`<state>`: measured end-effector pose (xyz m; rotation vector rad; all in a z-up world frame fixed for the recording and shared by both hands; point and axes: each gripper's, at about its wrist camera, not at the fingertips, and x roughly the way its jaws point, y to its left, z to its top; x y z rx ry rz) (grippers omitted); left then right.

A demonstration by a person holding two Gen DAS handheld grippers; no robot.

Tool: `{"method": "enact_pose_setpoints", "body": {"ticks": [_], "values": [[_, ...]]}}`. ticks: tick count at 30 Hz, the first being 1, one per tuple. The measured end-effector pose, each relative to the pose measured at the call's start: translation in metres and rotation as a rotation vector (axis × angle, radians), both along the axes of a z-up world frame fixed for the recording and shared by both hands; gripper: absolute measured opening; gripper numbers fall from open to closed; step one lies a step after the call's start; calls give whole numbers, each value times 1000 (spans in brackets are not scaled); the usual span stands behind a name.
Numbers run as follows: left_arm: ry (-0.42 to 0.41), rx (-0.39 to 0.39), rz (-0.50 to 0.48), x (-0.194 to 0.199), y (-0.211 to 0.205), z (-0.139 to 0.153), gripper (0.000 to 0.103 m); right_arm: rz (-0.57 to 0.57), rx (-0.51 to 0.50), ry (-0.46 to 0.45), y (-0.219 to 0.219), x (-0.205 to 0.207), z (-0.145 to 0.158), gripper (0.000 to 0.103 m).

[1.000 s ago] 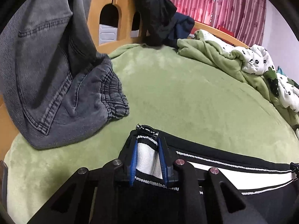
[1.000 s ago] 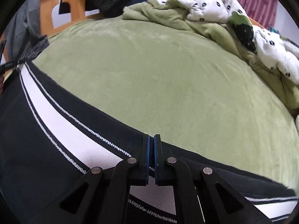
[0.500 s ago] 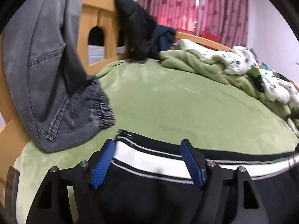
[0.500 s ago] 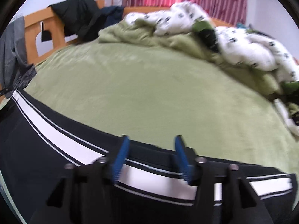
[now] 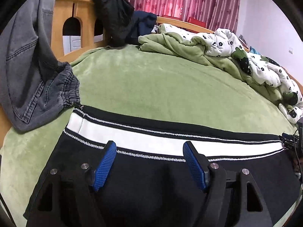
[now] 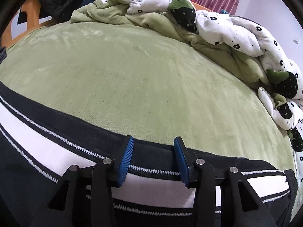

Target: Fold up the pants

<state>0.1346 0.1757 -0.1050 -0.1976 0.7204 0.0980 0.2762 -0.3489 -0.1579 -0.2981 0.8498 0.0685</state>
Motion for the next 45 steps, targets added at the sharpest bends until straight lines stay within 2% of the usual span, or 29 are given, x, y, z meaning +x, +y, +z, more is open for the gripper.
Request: {"method": "enact_pose_setpoints", "body": {"ticks": [5, 9, 11, 15, 20, 24, 26, 28, 30, 32, 35, 36, 37, 39, 40, 43, 45], "values": [[17, -63, -8, -18, 0, 7, 71, -112, 57, -16, -6, -7, 15, 43], [15, -63, -33, -58, -3, 15, 71, -121, 181, -43, 5, -43, 49, 46], [34, -147, -43, -84, 1, 10, 71, -109, 197, -45, 15, -63, 62, 55], [40, -295, -38, -132, 8, -7, 71, -104, 206, -50, 37, -108, 82, 57], [35, -482, 40, -180, 34, -47, 71, -143, 162, 22, 53, -151, 91, 57], [-22, -567, 49, -187, 51, -60, 69, -154, 193, 48, 55, -175, 100, 57], [-50, -552, 76, -185, 58, -55, 69, -162, 195, 47, 58, -186, 106, 57], [-44, -540, 124, -173, 68, -54, 69, -164, 179, 45, 63, -192, 112, 57], [-25, -578, 166, -160, 80, -61, 69, -162, 166, 45, 67, -196, 115, 57], [-45, -596, 193, -151, 89, -65, 68, -160, 160, 39, 71, -198, 120, 57], [-76, -564, 251, -137, 99, -63, 66, -166, 154, 38, 77, -200, 124, 57], [-77, -551, 271, -133, 101, -62, 64, -165, 152, 40, 77, -200, 123, 57], [-71, -540, 289, -129, 105, -62, 57, -169, 146, 45, 80, -200, 123, 57], [-54, -518, 315, -116, 113, -62, 29, -179, 137, 48, 84, -201, 121, 57], [-50, -508, 312, -113, 116, -60, 10, -178, 137, 55, 86, -201, 120, 57], [-136, -536, 241, -116, 133, -40, 10, -176, 134, 68, 91, -199, 111, 57], [-104, -511, 234, -111, 136, -42, 11, -175, 138, 82, 94, -198, 103, 57]]}}
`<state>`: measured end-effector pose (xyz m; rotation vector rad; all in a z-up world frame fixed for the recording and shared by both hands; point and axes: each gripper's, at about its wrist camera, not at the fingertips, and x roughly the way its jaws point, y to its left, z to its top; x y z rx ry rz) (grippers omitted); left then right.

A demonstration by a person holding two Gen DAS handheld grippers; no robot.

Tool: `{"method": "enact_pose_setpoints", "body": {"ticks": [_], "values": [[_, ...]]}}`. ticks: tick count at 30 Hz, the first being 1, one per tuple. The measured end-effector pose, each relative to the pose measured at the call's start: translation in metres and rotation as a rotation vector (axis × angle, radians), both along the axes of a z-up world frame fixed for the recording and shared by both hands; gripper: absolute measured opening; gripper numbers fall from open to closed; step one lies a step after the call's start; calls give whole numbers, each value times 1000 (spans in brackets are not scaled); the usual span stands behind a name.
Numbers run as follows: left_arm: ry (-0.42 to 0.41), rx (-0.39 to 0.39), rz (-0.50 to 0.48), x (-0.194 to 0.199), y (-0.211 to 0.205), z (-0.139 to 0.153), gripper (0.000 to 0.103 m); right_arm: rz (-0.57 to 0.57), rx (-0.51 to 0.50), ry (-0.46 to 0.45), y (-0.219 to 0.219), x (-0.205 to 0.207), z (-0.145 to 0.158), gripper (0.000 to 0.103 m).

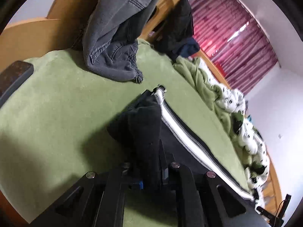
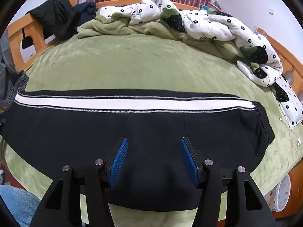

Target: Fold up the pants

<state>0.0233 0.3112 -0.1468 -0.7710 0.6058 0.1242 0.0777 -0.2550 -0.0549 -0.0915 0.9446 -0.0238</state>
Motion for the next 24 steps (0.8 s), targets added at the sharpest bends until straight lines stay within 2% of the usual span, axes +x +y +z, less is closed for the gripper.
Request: {"method": "enact_pose_setpoints", "body": {"ticks": [3, 4, 6, 8, 9, 12, 14, 15, 18, 19, 22, 24], "values": [[110, 35, -4, 7, -4, -22, 17, 5, 14, 30, 4, 3, -16, 57], [110, 30, -13, 4, -4, -27, 19, 9, 13, 42, 6, 4, -22, 57], [91, 26, -50, -6, -6, -25, 29, 15, 12, 54, 8, 6, -30, 57], [93, 41, -108, -18, -15, -17, 49, 24, 23, 64, 8, 8, -37, 57], [90, 47, -129, -23, -20, -13, 52, 24, 35, 64, 7, 8, -39, 57], [64, 32, -283, -36, -52, 0, 52, 19, 77, 63, 6, 11, -44, 57], [44, 65, -336, -37, -69, 11, 52, 12, 104, 68, 7, 16, -48, 57], [23, 109, -349, -34, -77, 22, 52, 13, 111, 74, 9, 17, -50, 57], [-53, 193, -324, -14, -78, 53, 53, 36, 108, 80, 17, 21, -51, 57], [-53, 207, -308, -5, -76, 58, 53, 47, 96, 71, 19, 20, -50, 57], [16, 267, -240, 49, -62, 67, 53, 66, 78, 45, 21, 18, -50, 57], [61, 252, -211, 86, -45, 63, 53, 68, 80, 49, 18, 22, -53, 57]]}}
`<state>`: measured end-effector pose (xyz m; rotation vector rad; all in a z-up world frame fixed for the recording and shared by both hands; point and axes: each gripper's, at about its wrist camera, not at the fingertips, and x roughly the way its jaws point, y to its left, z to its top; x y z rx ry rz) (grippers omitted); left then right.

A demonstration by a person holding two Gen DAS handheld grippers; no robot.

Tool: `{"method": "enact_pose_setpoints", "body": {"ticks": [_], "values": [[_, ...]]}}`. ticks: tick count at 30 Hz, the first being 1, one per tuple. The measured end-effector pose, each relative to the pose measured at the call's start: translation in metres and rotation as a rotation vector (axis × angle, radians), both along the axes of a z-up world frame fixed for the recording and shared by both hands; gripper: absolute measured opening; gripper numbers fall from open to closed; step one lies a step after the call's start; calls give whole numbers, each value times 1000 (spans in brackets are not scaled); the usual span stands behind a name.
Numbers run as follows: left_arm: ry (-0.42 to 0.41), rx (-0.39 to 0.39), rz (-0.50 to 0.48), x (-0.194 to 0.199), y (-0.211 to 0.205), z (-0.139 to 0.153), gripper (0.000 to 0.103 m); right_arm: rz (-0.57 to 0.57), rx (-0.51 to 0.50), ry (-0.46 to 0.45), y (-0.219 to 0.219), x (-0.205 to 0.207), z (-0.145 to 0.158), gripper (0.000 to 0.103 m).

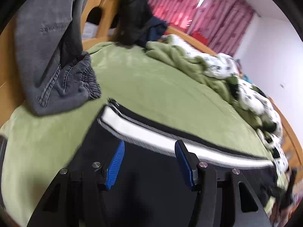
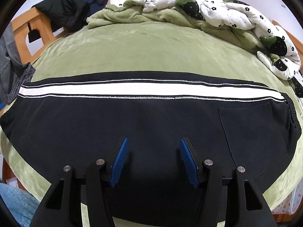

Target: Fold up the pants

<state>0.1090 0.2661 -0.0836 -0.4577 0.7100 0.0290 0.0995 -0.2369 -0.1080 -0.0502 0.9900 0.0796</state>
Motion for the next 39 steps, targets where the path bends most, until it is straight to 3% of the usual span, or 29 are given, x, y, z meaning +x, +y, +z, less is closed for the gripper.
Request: {"method": "enact_pose_setpoints", "body": {"ticks": [3, 7, 9, 11, 13, 16, 17, 21, 23, 25, 27, 29, 32, 36, 37, 39], "values": [[28, 27, 30, 37, 17, -5, 53, 1, -15, 7, -2, 5, -5, 57], [157, 199, 75, 79, 23, -22, 51, -16, -8, 14, -9, 14, -9, 57], [171, 233, 94, 86, 24, -30, 50, -22, -2, 21, -11, 16, -11, 57], [193, 199, 69, 93, 25, -41, 19, -19, -4, 23, -10, 19, -12, 57], [186, 224, 56, 94, 21, -39, 18, -13, -9, 25, -8, 22, -13, 57], [50, 229, 57, 77, 26, -14, 17, -4, -12, 13, -2, 24, -10, 57], [38, 226, 57, 77, 28, -11, 17, 1, -9, 8, -2, 23, -10, 57], [169, 249, 63, 99, 29, -41, 18, 9, -22, 23, 0, 23, -17, 57], [177, 280, 73, 97, 24, -46, 26, 3, -33, 40, 0, 22, -21, 56], [184, 310, 100, 92, 21, -39, 40, -4, -28, 39, -3, 19, -20, 56], [158, 331, 114, 78, 13, -24, 46, -14, -16, 28, -6, 16, -17, 56], [91, 327, 69, 64, 4, -9, 69, -22, -2, 17, -8, 13, -14, 56], [53, 363, 52, 40, -10, -11, 71, -23, -10, 21, -6, 10, -16, 56], [236, 375, 49, 51, -4, -60, 71, -18, -35, 33, -2, 5, -22, 56], [268, 351, 68, 51, 3, -69, 71, -17, -34, 35, -2, 3, -22, 56], [232, 217, 102, 34, 17, -64, 71, -15, -32, 32, -2, -2, -21, 56]]}}
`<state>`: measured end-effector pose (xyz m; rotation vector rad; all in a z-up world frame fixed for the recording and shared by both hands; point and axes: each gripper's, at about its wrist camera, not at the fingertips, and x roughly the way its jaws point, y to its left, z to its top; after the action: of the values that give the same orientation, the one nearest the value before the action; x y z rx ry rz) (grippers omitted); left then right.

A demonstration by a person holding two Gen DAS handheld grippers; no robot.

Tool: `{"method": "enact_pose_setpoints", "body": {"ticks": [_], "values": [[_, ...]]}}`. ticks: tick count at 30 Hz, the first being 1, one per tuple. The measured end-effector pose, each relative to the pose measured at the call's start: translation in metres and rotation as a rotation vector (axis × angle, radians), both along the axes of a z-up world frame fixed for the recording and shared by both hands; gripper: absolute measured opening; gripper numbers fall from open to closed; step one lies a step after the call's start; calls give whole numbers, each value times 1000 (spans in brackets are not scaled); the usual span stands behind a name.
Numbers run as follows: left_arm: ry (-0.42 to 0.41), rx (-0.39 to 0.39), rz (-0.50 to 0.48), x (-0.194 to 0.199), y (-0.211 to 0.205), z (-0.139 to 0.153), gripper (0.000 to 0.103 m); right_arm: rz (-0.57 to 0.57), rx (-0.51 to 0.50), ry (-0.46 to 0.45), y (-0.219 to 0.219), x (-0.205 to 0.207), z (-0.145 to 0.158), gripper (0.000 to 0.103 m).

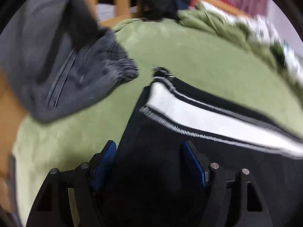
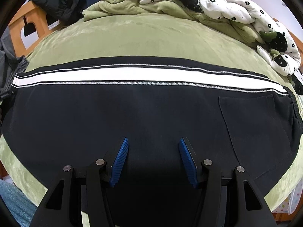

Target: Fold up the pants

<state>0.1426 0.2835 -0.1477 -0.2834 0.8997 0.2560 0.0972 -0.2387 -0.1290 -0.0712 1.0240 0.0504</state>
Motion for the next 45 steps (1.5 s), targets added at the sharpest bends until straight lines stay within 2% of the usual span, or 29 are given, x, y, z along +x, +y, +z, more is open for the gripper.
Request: {"method": "enact_pose_setpoints", "body": {"ticks": [2, 6, 8, 11, 16, 18, 22, 24, 25, 26, 27, 28, 29, 31, 33, 37, 42, 45], "values": [[-66, -67, -11, -24, 1, 14, 71, 5, -7, -16, 0, -6, 5, 56], [-128, -84, -102, -78, -20, 29, 72, 7, 22, -33, 1, -16, 13, 56], [-165, -93, -142, -104, -33, 29, 73, 9, 34, -38, 4, -19, 15, 56], [-193, -187, -167, -142, -41, 21, 73, 18, 34, -45, 9, -23, 17, 56], [-165, -325, -54, -155, -30, -13, 72, 29, 51, -50, 12, -27, 21, 56], [-222, -389, 0, -155, -17, -17, 72, 36, 52, -53, 14, -29, 22, 56], [-252, -432, 136, -145, 0, -20, 71, 44, 52, -69, 13, -38, 25, 56], [-256, -407, 179, -137, 3, -21, 69, 37, 54, -69, 9, -41, 24, 56], [-244, -374, 196, -133, 3, -21, 63, 30, 56, -64, 7, -42, 23, 56], [-229, -336, 213, -129, 4, -20, 51, 24, 55, -59, 5, -44, 22, 56], [-221, -313, 229, -127, 3, -19, 45, 17, 53, -54, 3, -45, 22, 56], [-207, -297, 258, -124, 6, -19, 33, 11, 52, -53, -1, -47, 22, 56], [-198, -302, 266, -123, 8, -19, 23, 8, 54, -57, -3, -48, 24, 56], [-183, -337, 237, -117, 13, -16, 13, 3, 54, -72, -8, -53, 29, 56], [-171, -288, 194, -110, 5, 1, 11, 4, 61, -84, -14, -57, 34, 56], [-201, -197, 80, -102, -31, 51, 9, 5, 82, -107, -32, -60, 40, 56], [-213, -87, -81, -77, -113, 123, 9, -12, 149, -137, -57, -62, 50, 56], [-238, -51, -183, -70, -174, 144, 9, -5, 184, -178, -76, -71, 57, 56]]}}
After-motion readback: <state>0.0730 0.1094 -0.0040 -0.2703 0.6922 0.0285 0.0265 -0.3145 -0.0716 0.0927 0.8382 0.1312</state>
